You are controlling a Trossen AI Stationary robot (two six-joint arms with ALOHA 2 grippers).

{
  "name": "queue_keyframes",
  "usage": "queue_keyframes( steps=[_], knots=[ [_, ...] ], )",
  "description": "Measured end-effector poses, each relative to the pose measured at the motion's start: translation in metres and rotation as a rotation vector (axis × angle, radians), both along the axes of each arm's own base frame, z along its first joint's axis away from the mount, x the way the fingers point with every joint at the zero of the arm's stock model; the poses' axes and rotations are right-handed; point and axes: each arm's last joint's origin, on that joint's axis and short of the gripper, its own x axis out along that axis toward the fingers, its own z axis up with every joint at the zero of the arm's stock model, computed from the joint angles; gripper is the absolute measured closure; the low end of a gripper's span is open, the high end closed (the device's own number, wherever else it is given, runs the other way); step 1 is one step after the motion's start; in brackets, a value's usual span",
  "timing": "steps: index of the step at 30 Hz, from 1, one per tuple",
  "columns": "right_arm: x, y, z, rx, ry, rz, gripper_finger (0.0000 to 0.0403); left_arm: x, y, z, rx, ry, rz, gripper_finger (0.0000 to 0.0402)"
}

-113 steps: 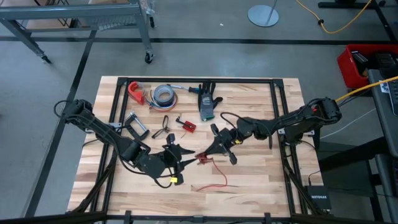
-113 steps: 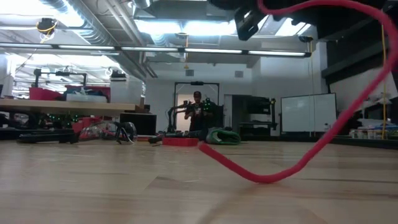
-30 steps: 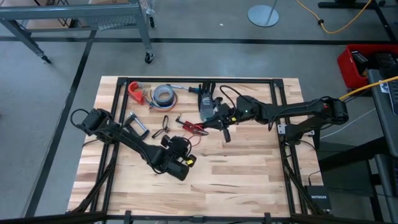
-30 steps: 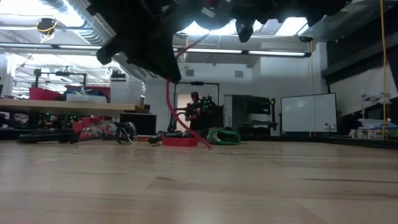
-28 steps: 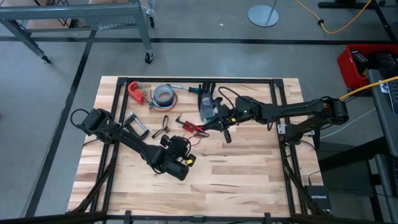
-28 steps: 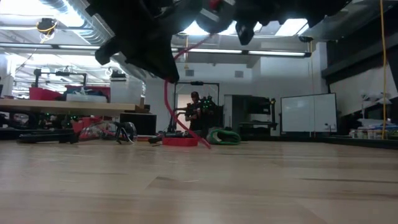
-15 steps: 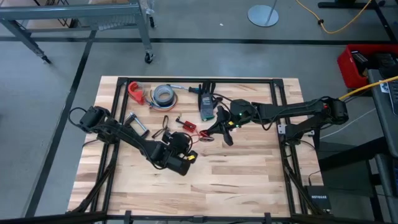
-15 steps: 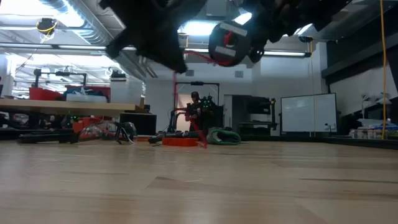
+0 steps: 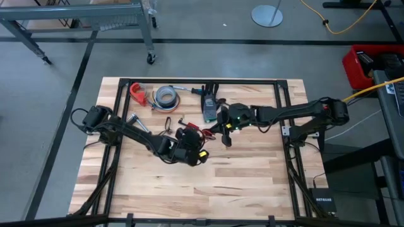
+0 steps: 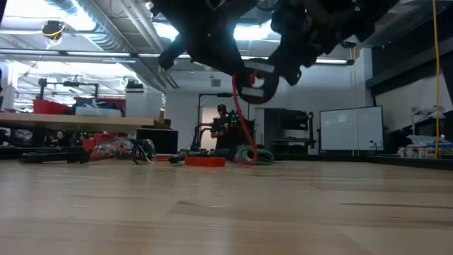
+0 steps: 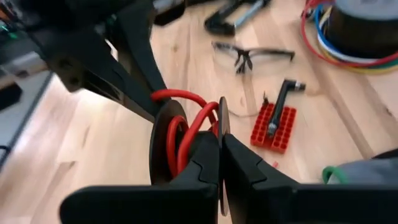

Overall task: Coil cords
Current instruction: Coil the orange wire into the black spool

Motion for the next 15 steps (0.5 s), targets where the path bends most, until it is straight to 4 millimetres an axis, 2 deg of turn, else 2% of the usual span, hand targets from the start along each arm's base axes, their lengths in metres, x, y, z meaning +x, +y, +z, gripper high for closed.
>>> queue_keyframes(
  steps=[7, 15],
  knots=[
    [0.008, 0.002, -0.016, -0.015, 0.050, -0.017, 0.0397, 0.002, 0.005, -0.001, -0.030, 0.006, -0.011, 0.0401],
    [0.021, 0.000, -0.028, -0.018, 0.014, -0.056, 0.0397, 0.012, 0.008, 0.008, -0.033, -0.089, -0.053, 0.0401]
  ],
)
